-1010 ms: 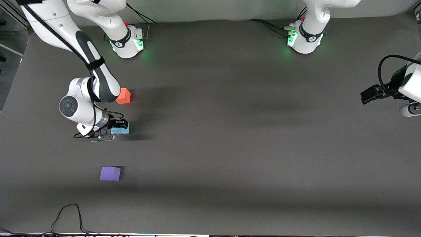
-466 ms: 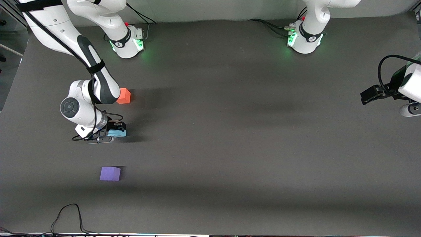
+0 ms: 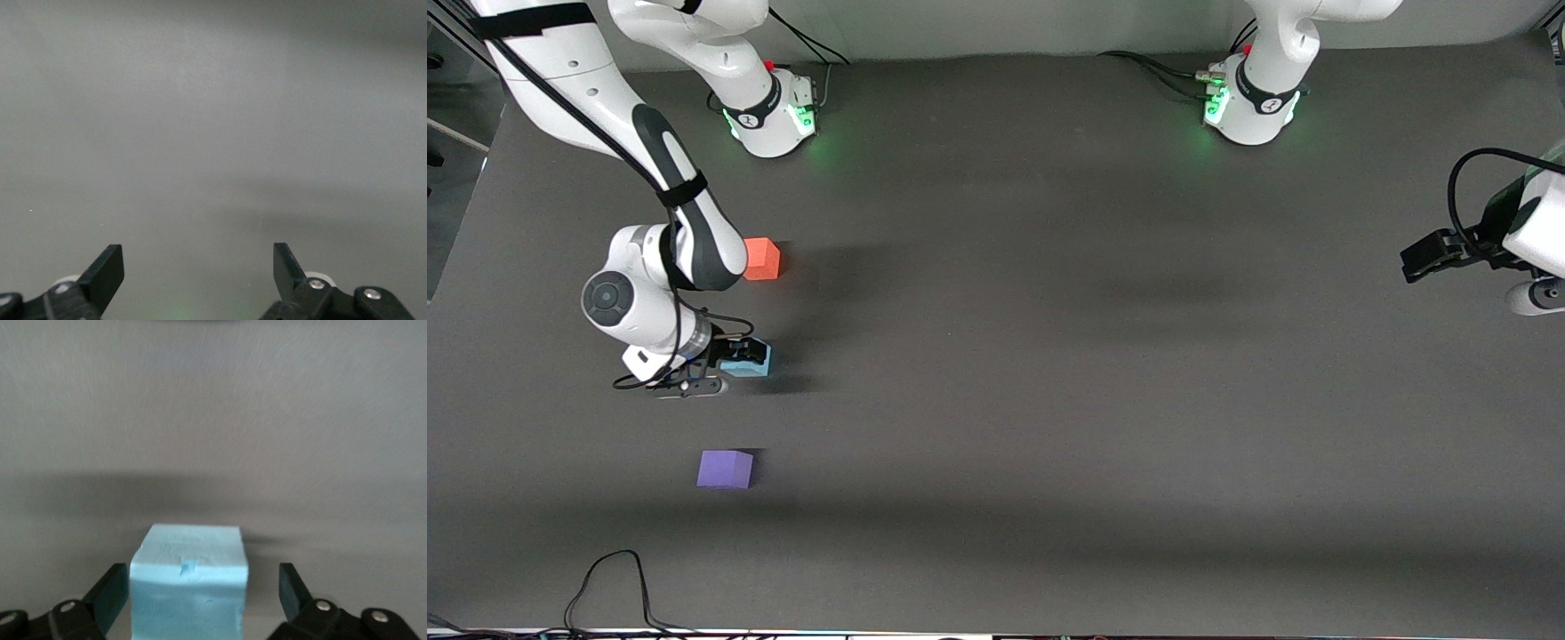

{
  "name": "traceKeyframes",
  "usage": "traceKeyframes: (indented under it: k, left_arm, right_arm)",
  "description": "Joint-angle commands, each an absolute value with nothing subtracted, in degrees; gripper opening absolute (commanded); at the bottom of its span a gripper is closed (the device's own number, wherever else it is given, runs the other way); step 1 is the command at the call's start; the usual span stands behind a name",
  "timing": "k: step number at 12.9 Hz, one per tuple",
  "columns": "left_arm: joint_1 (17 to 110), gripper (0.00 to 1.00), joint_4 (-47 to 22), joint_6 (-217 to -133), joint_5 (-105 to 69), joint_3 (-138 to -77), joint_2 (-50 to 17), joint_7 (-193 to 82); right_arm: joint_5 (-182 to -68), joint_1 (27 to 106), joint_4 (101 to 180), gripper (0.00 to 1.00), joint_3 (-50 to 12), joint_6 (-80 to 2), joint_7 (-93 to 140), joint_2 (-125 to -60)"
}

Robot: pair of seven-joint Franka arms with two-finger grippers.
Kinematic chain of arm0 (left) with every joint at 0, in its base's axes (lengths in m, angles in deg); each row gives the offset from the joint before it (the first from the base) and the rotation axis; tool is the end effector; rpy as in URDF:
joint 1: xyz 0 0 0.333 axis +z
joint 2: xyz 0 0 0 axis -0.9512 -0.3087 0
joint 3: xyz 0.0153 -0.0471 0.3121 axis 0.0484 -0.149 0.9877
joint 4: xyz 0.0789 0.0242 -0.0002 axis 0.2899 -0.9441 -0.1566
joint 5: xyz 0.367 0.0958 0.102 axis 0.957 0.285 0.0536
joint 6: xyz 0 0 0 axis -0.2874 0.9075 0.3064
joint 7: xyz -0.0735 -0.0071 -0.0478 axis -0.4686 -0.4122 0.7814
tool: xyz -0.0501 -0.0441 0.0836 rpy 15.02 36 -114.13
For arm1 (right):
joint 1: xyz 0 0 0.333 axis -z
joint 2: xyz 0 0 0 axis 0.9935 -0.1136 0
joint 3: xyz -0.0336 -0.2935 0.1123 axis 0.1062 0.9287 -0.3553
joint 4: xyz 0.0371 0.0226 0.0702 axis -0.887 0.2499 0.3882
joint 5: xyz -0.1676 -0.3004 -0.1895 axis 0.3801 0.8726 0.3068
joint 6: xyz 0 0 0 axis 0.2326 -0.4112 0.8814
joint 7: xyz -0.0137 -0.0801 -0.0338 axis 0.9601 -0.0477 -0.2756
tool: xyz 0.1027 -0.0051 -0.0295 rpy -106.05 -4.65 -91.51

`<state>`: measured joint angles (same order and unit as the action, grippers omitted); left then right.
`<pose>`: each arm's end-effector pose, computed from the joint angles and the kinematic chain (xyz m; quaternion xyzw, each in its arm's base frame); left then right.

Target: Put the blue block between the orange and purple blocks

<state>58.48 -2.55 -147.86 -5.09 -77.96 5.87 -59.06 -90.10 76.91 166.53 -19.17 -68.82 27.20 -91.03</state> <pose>0.5686 -0.0198 0.5996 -0.9968 -0.0659 0.0212 0.0406 0.5619 0.0110 0.2143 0.9999 0.0094 -0.0098 0.0076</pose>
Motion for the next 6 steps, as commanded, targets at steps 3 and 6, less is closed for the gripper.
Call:
traceKeyframes:
  k: [3, 6]
  left_arm:
    - [57.87, 1.00, -1.41, -147.87, -4.89, -77.59, 5.67, -58.52]
    - [57.95, 1.00, -1.15, -147.87, -5.41, -77.59, 4.80, -58.52]
  right_arm:
    - [-90.03, 77.24, 162.98, 1.00, -19.71, -50.15, 31.44, -74.59]
    - [-90.48, 79.59, 162.19, 1.00, -20.05, -40.75, 31.53, -64.03]
